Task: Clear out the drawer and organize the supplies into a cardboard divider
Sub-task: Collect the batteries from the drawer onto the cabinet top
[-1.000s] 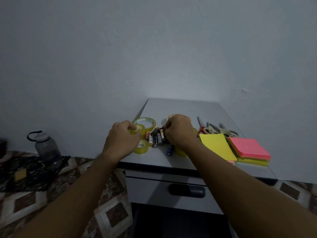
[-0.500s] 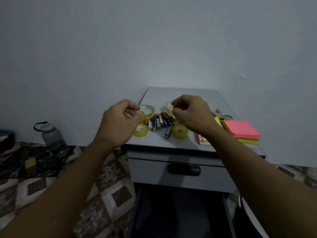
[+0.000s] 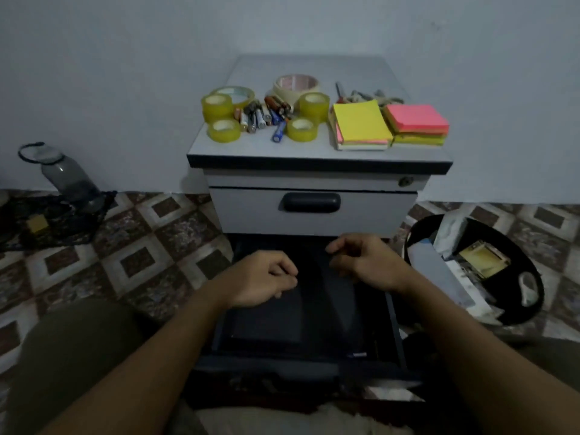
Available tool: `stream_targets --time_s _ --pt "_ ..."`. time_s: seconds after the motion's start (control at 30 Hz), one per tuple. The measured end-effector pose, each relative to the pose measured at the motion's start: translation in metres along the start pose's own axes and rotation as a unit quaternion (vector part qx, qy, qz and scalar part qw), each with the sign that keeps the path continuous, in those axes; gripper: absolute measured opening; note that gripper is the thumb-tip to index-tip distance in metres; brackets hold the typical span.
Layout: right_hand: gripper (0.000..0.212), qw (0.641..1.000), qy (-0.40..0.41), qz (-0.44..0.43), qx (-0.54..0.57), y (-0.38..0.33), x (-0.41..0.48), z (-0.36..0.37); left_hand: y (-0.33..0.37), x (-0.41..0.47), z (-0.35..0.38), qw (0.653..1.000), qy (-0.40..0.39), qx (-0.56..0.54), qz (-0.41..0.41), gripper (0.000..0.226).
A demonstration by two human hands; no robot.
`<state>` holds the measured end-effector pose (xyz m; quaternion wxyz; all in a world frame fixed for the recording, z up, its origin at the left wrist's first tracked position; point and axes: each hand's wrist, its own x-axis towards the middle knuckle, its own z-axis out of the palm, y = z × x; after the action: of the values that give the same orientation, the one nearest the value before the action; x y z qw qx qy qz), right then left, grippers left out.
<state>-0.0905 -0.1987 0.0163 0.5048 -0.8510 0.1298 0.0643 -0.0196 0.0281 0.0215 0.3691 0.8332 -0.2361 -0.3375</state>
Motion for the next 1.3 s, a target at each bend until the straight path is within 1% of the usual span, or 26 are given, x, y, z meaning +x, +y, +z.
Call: stream_targets --time_s 0.07,0.17,0.23,0.27,0.33,0.4,0.47,0.53,0.6,0.67,0.73,0.83,0.93,0.97,1.0,1.03,1.07,1.1,1.13,1.17,1.23,1.3 --pt "0.020 0.996 -0.051 0.078 0.013 0.032 -0.004 0.020 -0.022 0.011 0.022 0.997 -0.058 0.005 -0.055 0.012" --pt "0.026 0.972 -0.138 0.187 0.011 0.067 -0.012 0.044 -0.052 0.021 0.045 0.977 -0.140 -0.004 -0.160 0.021" --pt "0.021 0.954 -0.178 0.240 0.023 0.084 -0.016 0.054 -0.068 0.026 0.059 0.964 -0.165 -0.022 -0.208 0.027" --pt "0.018 0.949 -0.189 0.252 0.014 0.091 -0.017 0.056 -0.075 0.028 0.064 0.962 -0.163 -0.026 -0.218 0.027" --pt "0.022 0.945 -0.191 0.265 -0.004 0.100 -0.016 0.060 -0.090 0.033 0.071 0.960 -0.154 -0.032 -0.233 0.029" --pt "0.035 0.942 -0.183 0.281 0.010 0.106 -0.014 0.063 -0.098 0.037 0.076 0.956 -0.156 -0.046 -0.246 0.034" --pt "0.041 0.943 -0.174 0.284 0.023 0.110 -0.012 0.066 -0.096 0.038 0.078 0.954 -0.159 -0.070 -0.245 0.037" --pt "0.040 0.952 -0.140 0.267 0.056 0.110 -0.010 0.067 -0.090 0.039 0.077 0.958 -0.143 -0.088 -0.233 0.038" --pt "0.037 0.962 -0.080 0.241 0.101 0.106 -0.008 0.066 -0.085 0.039 0.072 0.962 -0.110 -0.123 -0.217 0.036" --pt "0.036 0.966 -0.050 0.227 0.114 0.102 -0.006 0.061 -0.084 0.040 0.065 0.965 -0.081 -0.144 -0.203 0.037" --pt "0.039 0.964 -0.068 0.242 0.088 0.103 -0.006 0.058 -0.084 0.040 0.060 0.965 -0.091 -0.123 -0.212 0.041" --pt "0.048 0.957 -0.116 0.263 0.046 0.107 -0.008 0.063 -0.089 0.039 0.063 0.958 -0.143 -0.053 -0.244 0.050" --pt "0.046 0.958 -0.124 0.259 0.020 0.107 -0.014 0.072 -0.094 0.040 0.076 0.954 -0.158 -0.066 -0.246 0.051" --pt "0.043 0.958 -0.124 0.258 0.013 0.107 -0.015 0.073 -0.092 0.040 0.079 0.956 -0.151 -0.074 -0.242 0.051" --pt "0.040 0.960 -0.120 0.253 0.005 0.106 -0.015 0.072 -0.089 0.040 0.081 0.962 -0.123 -0.077 -0.230 0.048" --pt "0.036 0.964 -0.107 0.243 -0.006 0.106 -0.013 0.070 -0.090 0.043 0.082 0.972 -0.071 -0.079 -0.210 0.043" --pt "0.032 0.970 -0.087 0.227 -0.021 0.104 -0.011 0.067 -0.091 0.046 0.081 0.980 0.000 -0.077 -0.183 0.036" --pt "0.027 0.976 -0.058 0.208 -0.039 0.104 -0.006 0.064 -0.095 0.049 0.080 0.982 0.071 -0.076 -0.154 0.028" --pt "0.023 0.982 -0.028 0.181 -0.050 0.103 -0.001 0.062 -0.099 0.053 0.077 0.979 0.126 -0.090 -0.129 0.022" --pt "0.020 0.986 -0.004 0.158 -0.055 0.103 0.005 0.061 -0.102 0.056 0.074 0.975 0.163 -0.107 -0.109 0.018" --pt "0.022 0.991 0.019 0.127 -0.044 0.100 0.019 0.062 -0.105 0.063 0.068 0.968 0.203 -0.122 -0.086 0.016" --pt "0.032 0.993 0.023 0.111 -0.043 0.101 0.036 0.063 -0.107 0.072 0.063 0.966 0.199 -0.146 -0.076 0.020"
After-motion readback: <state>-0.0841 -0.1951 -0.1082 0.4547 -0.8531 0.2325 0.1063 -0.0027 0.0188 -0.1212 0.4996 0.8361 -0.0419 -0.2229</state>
